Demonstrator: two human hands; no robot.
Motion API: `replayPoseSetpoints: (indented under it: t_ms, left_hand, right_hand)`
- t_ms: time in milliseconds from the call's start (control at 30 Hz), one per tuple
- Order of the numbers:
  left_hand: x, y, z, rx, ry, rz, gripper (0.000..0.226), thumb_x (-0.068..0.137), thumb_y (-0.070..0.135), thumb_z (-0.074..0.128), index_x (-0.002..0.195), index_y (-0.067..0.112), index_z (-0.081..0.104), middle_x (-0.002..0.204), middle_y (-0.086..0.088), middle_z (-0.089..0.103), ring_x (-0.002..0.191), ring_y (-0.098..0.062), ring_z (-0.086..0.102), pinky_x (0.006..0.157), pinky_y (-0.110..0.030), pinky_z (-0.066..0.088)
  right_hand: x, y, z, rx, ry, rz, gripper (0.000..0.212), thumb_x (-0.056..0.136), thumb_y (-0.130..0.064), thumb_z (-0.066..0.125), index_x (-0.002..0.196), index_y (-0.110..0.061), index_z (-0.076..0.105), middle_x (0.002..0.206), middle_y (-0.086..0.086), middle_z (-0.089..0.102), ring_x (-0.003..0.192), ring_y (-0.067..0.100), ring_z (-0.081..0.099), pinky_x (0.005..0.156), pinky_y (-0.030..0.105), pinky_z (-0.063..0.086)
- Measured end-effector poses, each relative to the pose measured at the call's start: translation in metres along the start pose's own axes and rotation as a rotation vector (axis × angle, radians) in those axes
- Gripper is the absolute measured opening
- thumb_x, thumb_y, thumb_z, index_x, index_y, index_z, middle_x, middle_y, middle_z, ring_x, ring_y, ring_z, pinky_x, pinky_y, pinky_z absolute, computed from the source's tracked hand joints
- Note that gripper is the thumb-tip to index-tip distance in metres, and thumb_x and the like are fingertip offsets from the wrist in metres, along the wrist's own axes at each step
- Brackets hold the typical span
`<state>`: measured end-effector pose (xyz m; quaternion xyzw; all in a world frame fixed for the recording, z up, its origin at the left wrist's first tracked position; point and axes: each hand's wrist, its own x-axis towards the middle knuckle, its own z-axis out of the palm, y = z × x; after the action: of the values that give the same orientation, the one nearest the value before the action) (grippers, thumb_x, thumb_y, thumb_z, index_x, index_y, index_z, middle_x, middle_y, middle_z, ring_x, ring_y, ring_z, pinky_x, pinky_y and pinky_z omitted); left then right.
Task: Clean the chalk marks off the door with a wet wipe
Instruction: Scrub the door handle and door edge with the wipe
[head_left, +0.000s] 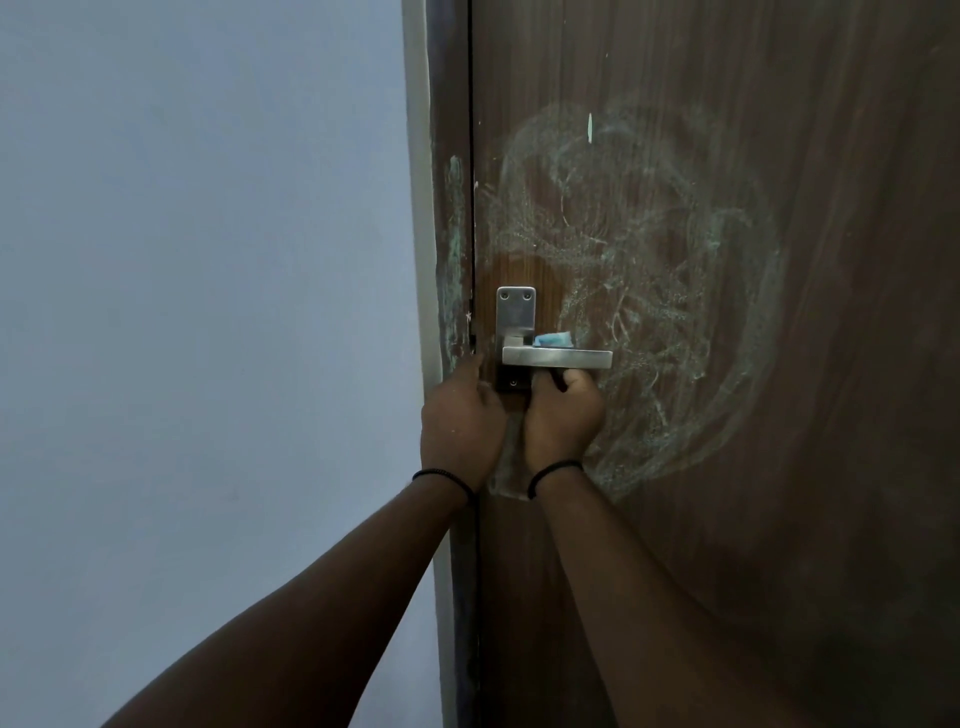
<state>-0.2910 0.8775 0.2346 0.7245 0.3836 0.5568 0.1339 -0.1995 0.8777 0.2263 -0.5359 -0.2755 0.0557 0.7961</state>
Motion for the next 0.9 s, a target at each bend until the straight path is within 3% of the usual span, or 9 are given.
replayPoseSetpoints:
  t_ms: [133,233,333,433,500,567,633,733,900]
  left_hand:
    - [0.006,0.004,0.002,-0.054,0.001,-0.004,0.04,0.093,0.003,0.046,0.126,0.015,0.063,0.11,-0.005,0.071,0.087,-0.009,0.056,0.079,-0.023,0.047]
    - [0.007,0.005,0.003,-0.098,-0.042,-0.039,0.044,0.091,0.0,0.047,0.13,0.016,0.061,0.111,-0.007,0.071,0.095,-0.015,0.061,0.085,-0.025,0.049]
    - [0.011,0.006,0.004,-0.159,-0.057,-0.104,0.048,0.09,-0.001,0.046,0.132,0.017,0.06,0.114,-0.006,0.07,0.104,-0.02,0.063,0.094,-0.034,0.052]
    - [0.014,0.012,0.004,-0.236,-0.046,-0.137,0.043,0.091,0.003,0.046,0.128,0.018,0.063,0.113,0.004,0.069,0.1,-0.008,0.061,0.092,-0.026,0.051]
    - [0.018,0.016,0.004,-0.296,-0.026,-0.157,0.036,0.092,0.006,0.048,0.121,0.018,0.065,0.104,0.013,0.066,0.091,0.003,0.058,0.083,-0.018,0.048]
    - [0.023,0.019,0.004,-0.346,-0.011,-0.18,0.032,0.093,0.011,0.048,0.119,0.018,0.066,0.103,0.017,0.065,0.093,0.002,0.059,0.082,-0.02,0.048]
    - [0.029,0.022,0.004,-0.354,-0.008,-0.212,0.034,0.096,0.017,0.047,0.125,0.015,0.065,0.115,0.007,0.067,0.103,-0.008,0.062,0.089,-0.027,0.051]
    - [0.031,0.022,0.005,-0.36,-0.005,-0.241,0.034,0.096,0.023,0.045,0.122,0.019,0.066,0.115,0.003,0.068,0.097,-0.007,0.062,0.08,-0.025,0.051]
    - [0.028,0.022,0.004,-0.387,-0.034,-0.238,0.028,0.092,0.027,0.042,0.091,0.029,0.07,0.09,0.009,0.068,0.087,-0.012,0.063,0.079,-0.036,0.054]
  right_hand:
    - [-0.002,0.003,-0.005,-0.013,-0.062,-0.037,0.01,0.087,-0.012,0.067,0.091,-0.005,0.074,0.085,0.004,0.071,0.08,0.012,0.064,0.073,0.027,0.05]
    - [-0.002,0.007,-0.023,0.022,-0.117,0.069,0.006,0.084,-0.014,0.072,0.088,-0.01,0.074,0.079,0.001,0.071,0.074,0.011,0.064,0.067,0.027,0.051]
    - [0.005,-0.01,-0.04,0.192,0.127,0.147,0.008,0.086,-0.011,0.067,0.09,-0.016,0.069,0.089,0.005,0.071,0.081,0.017,0.066,0.068,0.029,0.055]
    - [0.017,-0.04,-0.05,0.277,0.247,-0.044,0.012,0.086,-0.007,0.065,0.09,-0.018,0.067,0.094,-0.003,0.068,0.085,0.002,0.063,0.071,0.009,0.051]
    - [0.028,-0.06,-0.05,0.083,0.13,-0.254,0.009,0.084,-0.009,0.068,0.09,-0.015,0.071,0.092,-0.004,0.069,0.081,-0.003,0.06,0.068,0.0,0.043]
    - [0.043,-0.076,-0.042,-0.216,-0.11,-0.368,0.008,0.082,-0.015,0.071,0.09,-0.015,0.075,0.088,-0.003,0.072,0.074,0.001,0.059,0.064,0.003,0.041]
    - [0.056,-0.088,-0.032,-0.541,-0.359,-0.347,0.007,0.08,-0.019,0.073,0.085,-0.017,0.077,0.085,-0.001,0.073,0.067,0.007,0.059,0.057,0.015,0.042]
    - [0.068,-0.097,-0.016,-0.885,-0.504,-0.266,0.006,0.077,-0.017,0.072,0.072,-0.018,0.074,0.081,0.008,0.072,0.057,0.012,0.054,0.049,0.02,0.039]
    - [0.078,-0.107,0.0,-1.028,-0.64,-0.173,0.013,0.074,-0.017,0.077,0.081,-0.011,0.067,0.09,0.008,0.068,0.075,0.024,0.062,0.066,0.03,0.051]
